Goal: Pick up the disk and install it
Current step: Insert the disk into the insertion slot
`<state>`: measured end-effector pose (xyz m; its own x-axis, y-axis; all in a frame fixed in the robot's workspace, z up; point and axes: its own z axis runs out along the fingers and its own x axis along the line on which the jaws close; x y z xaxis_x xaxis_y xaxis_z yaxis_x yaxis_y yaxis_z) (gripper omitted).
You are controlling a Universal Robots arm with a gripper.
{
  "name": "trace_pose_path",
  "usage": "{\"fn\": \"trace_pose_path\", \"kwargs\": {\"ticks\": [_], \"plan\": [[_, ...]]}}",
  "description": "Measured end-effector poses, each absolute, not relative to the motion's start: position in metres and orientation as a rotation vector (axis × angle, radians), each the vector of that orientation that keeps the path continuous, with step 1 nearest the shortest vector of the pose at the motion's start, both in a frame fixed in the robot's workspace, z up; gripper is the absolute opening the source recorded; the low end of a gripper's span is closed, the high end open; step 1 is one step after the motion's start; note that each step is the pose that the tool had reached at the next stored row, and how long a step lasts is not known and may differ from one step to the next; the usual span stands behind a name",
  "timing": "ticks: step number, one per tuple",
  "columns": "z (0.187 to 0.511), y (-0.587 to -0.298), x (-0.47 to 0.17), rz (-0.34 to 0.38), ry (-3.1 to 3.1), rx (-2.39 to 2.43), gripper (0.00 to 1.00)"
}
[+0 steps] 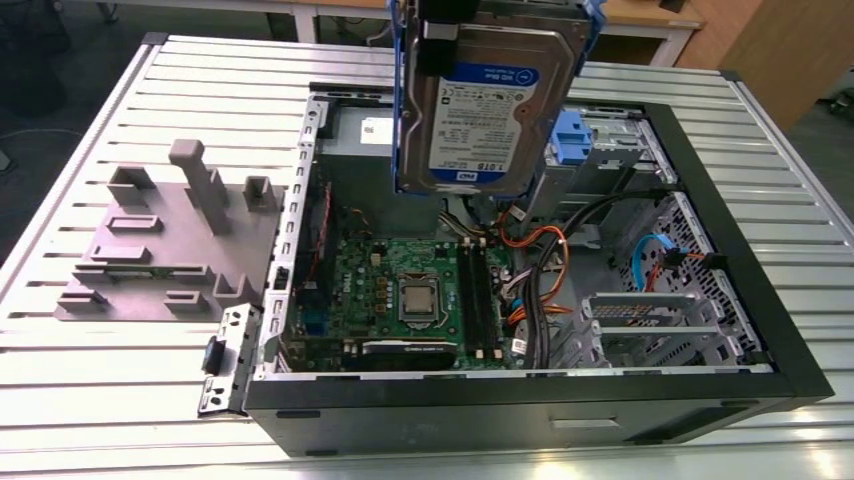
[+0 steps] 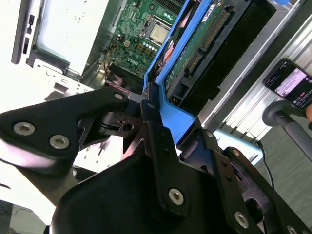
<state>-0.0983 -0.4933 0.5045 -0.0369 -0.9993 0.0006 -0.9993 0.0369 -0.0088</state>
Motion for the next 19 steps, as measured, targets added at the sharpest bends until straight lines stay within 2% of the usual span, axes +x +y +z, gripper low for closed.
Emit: {"fn": "trace_pose_path", "kwargs": {"ticks": [7, 19], "plan": [[0.504, -0.505, -0.096, -0.012, 2.259, -2.177, 0.36], [0.502, -0.508, -0.068, -0.014, 2.26, -2.178, 0.36]]}}
